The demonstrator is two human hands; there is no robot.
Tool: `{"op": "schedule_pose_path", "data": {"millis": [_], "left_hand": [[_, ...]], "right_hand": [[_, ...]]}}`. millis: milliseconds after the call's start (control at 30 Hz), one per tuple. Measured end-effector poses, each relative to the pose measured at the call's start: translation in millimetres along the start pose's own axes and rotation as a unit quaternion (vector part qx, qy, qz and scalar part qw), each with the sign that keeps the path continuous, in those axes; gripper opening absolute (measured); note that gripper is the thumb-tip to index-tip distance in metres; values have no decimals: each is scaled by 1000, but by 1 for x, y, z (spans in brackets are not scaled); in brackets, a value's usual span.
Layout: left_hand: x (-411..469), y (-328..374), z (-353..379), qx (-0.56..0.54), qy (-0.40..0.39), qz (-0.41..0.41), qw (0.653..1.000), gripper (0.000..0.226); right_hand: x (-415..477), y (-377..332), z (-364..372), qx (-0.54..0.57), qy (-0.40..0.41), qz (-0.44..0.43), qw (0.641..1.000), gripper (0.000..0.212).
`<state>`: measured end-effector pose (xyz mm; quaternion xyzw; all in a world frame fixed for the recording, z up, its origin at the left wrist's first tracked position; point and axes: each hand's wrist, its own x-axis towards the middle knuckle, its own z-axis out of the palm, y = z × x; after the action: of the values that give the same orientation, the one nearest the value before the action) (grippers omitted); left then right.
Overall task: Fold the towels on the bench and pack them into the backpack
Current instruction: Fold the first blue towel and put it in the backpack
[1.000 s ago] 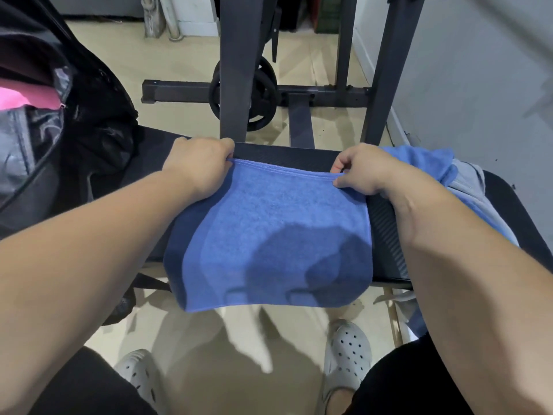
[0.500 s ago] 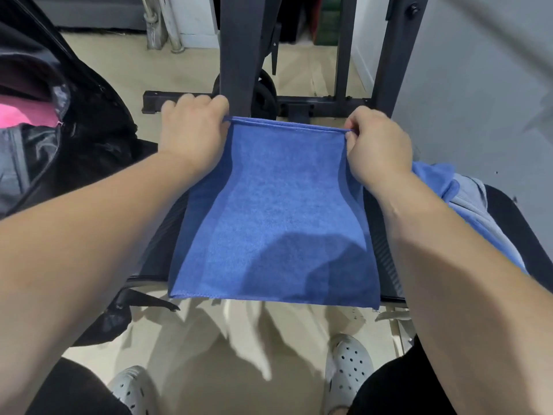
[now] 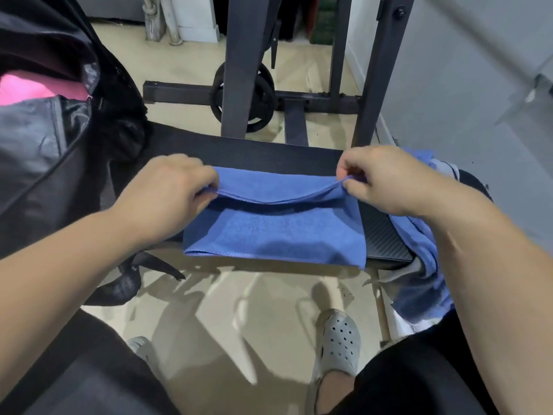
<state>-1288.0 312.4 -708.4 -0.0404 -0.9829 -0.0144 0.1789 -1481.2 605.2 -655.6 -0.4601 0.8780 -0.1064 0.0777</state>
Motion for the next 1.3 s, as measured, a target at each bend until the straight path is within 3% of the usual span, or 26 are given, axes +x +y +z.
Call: {"op": "schedule_pose_path", "data": {"millis": [200,300,500,600,700,733,800,900,1300], "left_hand": [[-27,17,3,48,-50,54,996,18],[-34,26,4,28,-93,75,992,11],[-44,24,13,18,-163,71,984,8],[-44,28,10,1,-142,25,990,44],[-34,36,13,-14,-89,-63,994,57],[-30,40,16,-18,-94,-96,991,63],[-23,49,26,-19,-146,-141,979,78],[-19,56,49,-9,-235,-184,954,89],[20,16,66,-37,-245,-202,948,96]], "right_hand": [[-36,-22,12,-85,-97,4,992,13],[-43,-25,28,-87,-126,22,988,21],[-45,-26,47,-83,-190,32,978,15],[-45,-29,50,-27,-148,68,986,46],[-36,-35,55,-1,-11,71,997,41],[-31,-38,59,-8,3,78,997,51],[-21,-43,72,-28,-52,118,991,75],[-10,-46,97,-50,-141,185,971,88],[38,-28,111,-71,-83,203,973,94]]}}
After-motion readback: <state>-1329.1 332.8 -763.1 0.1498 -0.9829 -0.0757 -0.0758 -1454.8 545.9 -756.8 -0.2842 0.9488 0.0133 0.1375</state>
